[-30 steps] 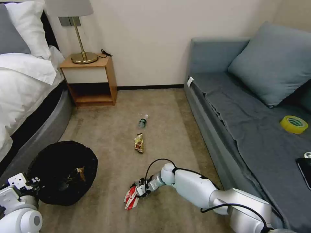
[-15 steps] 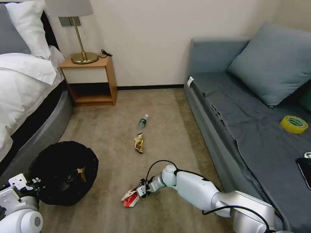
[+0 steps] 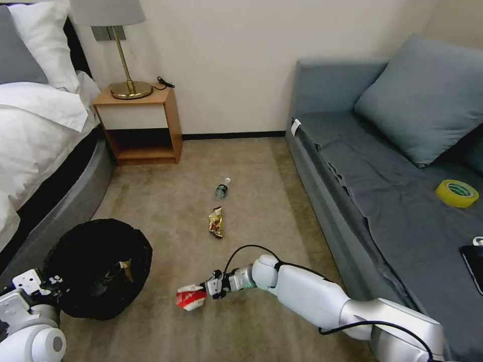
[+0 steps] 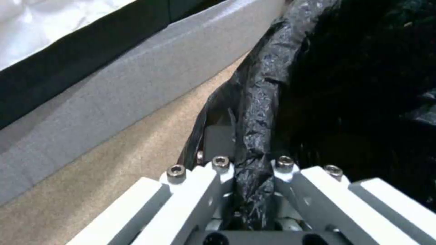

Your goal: Pick up the trash bin, then pick up the garbage on the floor and place it into the trash bin.

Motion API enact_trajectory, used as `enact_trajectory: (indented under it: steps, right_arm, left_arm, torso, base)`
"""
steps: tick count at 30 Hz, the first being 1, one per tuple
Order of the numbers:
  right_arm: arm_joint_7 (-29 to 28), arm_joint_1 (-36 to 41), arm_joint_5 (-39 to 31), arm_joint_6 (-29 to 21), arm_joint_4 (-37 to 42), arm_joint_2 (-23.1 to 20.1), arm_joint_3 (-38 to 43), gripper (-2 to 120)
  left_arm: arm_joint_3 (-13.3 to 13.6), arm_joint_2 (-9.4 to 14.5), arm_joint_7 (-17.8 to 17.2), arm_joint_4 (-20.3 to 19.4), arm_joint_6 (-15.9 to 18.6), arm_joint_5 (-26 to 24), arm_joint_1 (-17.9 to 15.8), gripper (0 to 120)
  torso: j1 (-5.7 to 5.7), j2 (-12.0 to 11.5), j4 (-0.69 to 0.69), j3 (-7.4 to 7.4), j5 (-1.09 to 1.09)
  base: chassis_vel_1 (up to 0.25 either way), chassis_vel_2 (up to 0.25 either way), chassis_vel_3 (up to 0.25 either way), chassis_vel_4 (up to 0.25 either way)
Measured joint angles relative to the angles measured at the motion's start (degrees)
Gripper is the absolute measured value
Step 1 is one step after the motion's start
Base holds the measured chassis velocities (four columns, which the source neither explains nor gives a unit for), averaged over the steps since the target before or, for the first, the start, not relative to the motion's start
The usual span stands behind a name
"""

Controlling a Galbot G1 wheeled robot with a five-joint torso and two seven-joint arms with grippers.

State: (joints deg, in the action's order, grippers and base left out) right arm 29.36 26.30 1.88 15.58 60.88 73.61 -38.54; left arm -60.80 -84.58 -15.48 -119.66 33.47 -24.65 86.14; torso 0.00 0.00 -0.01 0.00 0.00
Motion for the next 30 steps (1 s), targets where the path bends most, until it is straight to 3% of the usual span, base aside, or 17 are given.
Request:
enact_trajectory:
  steps: [7, 12, 16, 22, 26, 30]
  right_arm:
    - [-1.9, -1.3, -4.1, -2.1, 5.1, -1.4, 6.9, 0]
    - [-5.9, -2.3, -10.7, -7.0, 13.2, -2.0, 8.9, 0]
    - [-13.0, -3.4, -20.4, -13.1, 21.1, -0.4, 5.8, 0]
    - [-19.5, -4.8, -25.5, -15.2, 21.7, 3.1, -0.8, 0]
    - [-24.4, -5.0, -26.4, -15.1, 17.6, 6.6, -5.9, 0]
    - [-26.2, -4.4, -28.0, -15.2, 16.4, 8.1, -8.0, 0]
  left_arm:
    - [0.1, 0.3, 0.0, 0.3, 0.0, 0.0, 0.0, 2]
    - [0.6, 0.2, 0.0, 0.7, 0.0, 0.0, -0.3, 2]
    - [1.4, -0.2, 0.1, 1.0, 0.0, 0.2, -0.8, 2]
    - [1.9, -0.9, 0.1, 0.9, 0.2, 0.4, -1.1, 2]
    - [2.4, -1.6, 0.1, 0.0, 0.5, 0.5, -1.2, 2]
    - [2.6, -2.0, 0.1, -0.2, 0.6, 0.7, -1.3, 2]
  torso:
    - [0.0, 0.0, 0.0, 0.0, 0.0]
    - [0.0, 0.0, 0.0, 0.0, 0.0]
    - [0.0, 0.0, 0.0, 0.0, -0.01]
    - [0.0, 0.0, 0.01, 0.0, -0.02]
    - [0.0, 0.0, 0.01, 0.0, -0.01]
    - [0.0, 0.0, 0.01, 0.0, -0.01]
  base:
    - [0.0, 0.0, 0.0, 0.0]
    - [0.0, 0.0, 0.0, 0.0]
    - [0.0, 0.0, 0.0, 0.0]
    - [0.0, 0.0, 0.0, 0.0]
    - [0.0, 0.0, 0.0, 0.0]
    - [0.0, 0.0, 0.0, 0.0]
